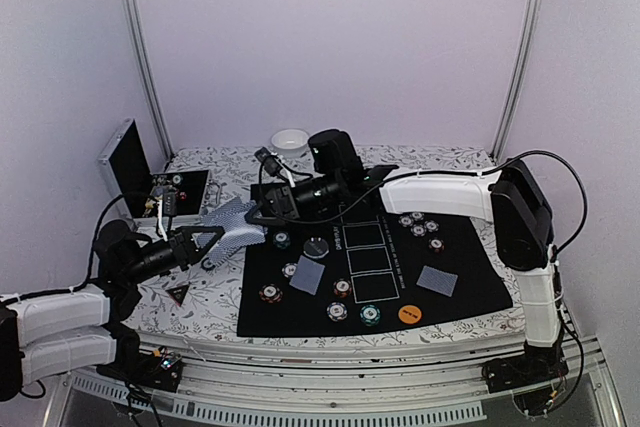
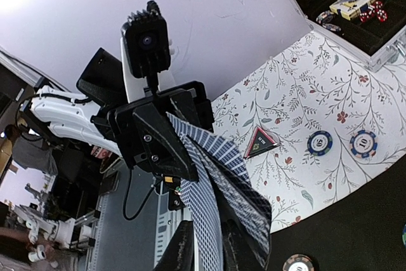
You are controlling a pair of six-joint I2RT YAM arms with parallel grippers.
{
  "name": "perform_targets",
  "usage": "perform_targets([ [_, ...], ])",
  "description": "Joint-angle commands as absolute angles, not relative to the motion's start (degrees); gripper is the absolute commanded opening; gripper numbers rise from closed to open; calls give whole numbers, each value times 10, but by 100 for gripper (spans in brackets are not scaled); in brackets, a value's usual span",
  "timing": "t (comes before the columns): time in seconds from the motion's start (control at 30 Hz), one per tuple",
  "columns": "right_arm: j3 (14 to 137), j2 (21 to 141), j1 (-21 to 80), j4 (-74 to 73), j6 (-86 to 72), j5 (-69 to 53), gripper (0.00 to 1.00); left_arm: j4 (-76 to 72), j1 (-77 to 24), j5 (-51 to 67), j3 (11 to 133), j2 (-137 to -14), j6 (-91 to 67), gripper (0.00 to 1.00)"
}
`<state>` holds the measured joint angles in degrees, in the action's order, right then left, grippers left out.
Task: Distribute texas hold em gaming equipment
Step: Place the face-down deck piles on the poker table mat, then pick up the poker card from the face-down deck piles.
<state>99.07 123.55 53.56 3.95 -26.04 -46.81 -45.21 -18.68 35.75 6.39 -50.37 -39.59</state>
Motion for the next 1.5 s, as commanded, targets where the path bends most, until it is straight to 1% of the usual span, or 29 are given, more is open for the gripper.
perform_targets([
  [0.0,1016,1262,543,41,-267,-485,13,-475,-184,351,63,-510,-402,0],
  [0.07,1013,1264,542,40,-269,-482,4,-472,-184,345,62,-511,-402,0],
  [0.1,1012,1265,542,38,-268,-480,3,-465,-184,340,63,-513,-402,0],
  [0.3,1023,1298,534,32,-278,-444,2,-357,-181,254,78,-567,-395,0],
  [0.47,1072,1373,539,22,-288,-427,2,-382,-174,244,71,-647,-410,0],
  [0.63,1106,1418,541,20,-299,-408,2,-395,-169,234,72,-712,-408,0],
  [0.77,1118,1437,541,18,-301,-400,2,-395,-161,208,70,-758,-406,4],
  [1.03,1119,1438,539,12,-301,-390,2,-440,-154,235,69,-826,-410,16],
  [1.27,1112,1428,528,7,-298,-379,2,-440,-150,239,67,-837,-405,22],
  [1.47,1115,1426,527,7,-299,-384,2,-442,-148,240,67,-841,-401,23],
])
